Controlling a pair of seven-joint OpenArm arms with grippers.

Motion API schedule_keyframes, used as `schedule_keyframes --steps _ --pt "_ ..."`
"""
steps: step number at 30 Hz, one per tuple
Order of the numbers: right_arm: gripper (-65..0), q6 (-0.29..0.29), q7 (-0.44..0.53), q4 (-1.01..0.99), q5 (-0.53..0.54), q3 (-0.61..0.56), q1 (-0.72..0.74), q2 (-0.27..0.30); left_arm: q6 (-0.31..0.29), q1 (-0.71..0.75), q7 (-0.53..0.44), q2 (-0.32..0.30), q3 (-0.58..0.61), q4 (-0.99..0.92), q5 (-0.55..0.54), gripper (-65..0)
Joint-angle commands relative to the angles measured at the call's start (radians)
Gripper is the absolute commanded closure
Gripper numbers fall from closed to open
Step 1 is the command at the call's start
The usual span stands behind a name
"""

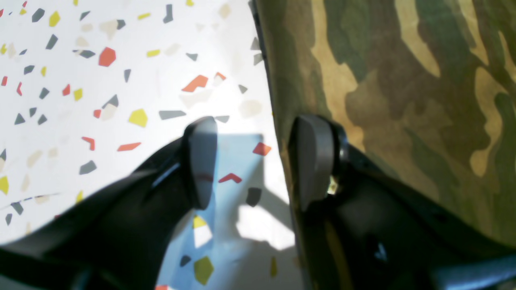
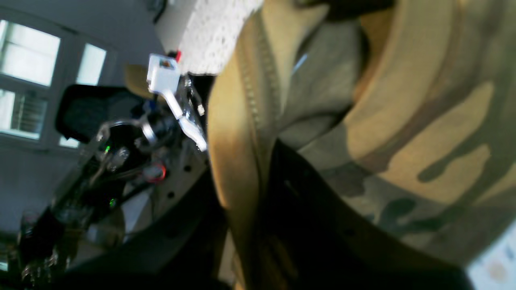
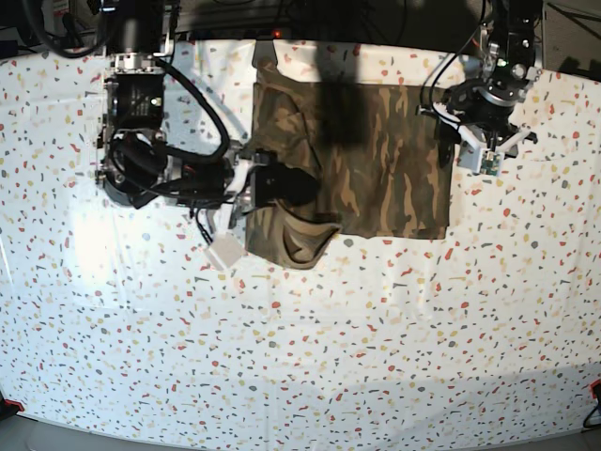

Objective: Fold the T-shirt properly
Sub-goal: 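Fold the shirt in half toward the left gripper with the right gripper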

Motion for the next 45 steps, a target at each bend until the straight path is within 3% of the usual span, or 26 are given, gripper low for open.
schedule_keyframes --steps 1,4,11,14,18,23,27,36,40,45 --pt "0.0 0.004 0.032 0.018 0.005 -0.015 0.019 -0.026 0.003 0.006 0.056 -0.005 0.000 -0.008 0.031 -30.7" --pt "0.0 0.004 0.068 0.018 -0.089 -0.076 0.019 -0.103 -0.024 0.006 0.052 -0.005 0.000 -0.008 0.030 -30.7" --pt "0.0 0.004 0.112 0.017 -0.281 -0.190 0.019 -0.257 -0.026 0.006 0.045 -0.006 0.000 -0.007 0.031 -30.7" --pt "0.0 0.003 0.184 0.017 -0.333 -0.248 0.019 -0.257 -0.027 0.006 0.045 -0.005 0.000 -0.008 0.030 -30.7" --pt "0.0 -0.049 0.241 0.013 -0.440 -0.322 0.019 -0.257 -0.027 0.006 0.044 -0.005 0.000 -0.008 0.030 -30.7" --pt "0.0 -0.051 0.303 -0.032 -0.443 -0.380 0.019 -0.257 -0.032 0.006 0.042 -0.005 0.000 -0.008 0.026 -30.7" --pt "0.0 -0.051 0.392 -0.066 -0.445 -0.432 0.020 -0.257 -0.090 0.013 0.041 -0.002 0.000 -0.008 -0.014 -30.7" --pt "-0.1 -0.051 0.557 -0.189 -0.517 -0.541 0.066 -0.257 -0.090 0.014 0.047 -0.007 -0.001 -0.005 0.013 -30.7" --pt "-14.4 -0.051 0.568 -0.196 -0.515 -0.546 0.087 -0.257 -0.090 0.017 0.109 -0.024 -0.036 0.033 0.031 -30.7" --pt "-15.0 -0.051 0.571 -0.196 -0.505 -0.547 0.111 -0.257 -0.084 0.034 0.148 -0.039 -0.164 0.140 0.030 -30.7"
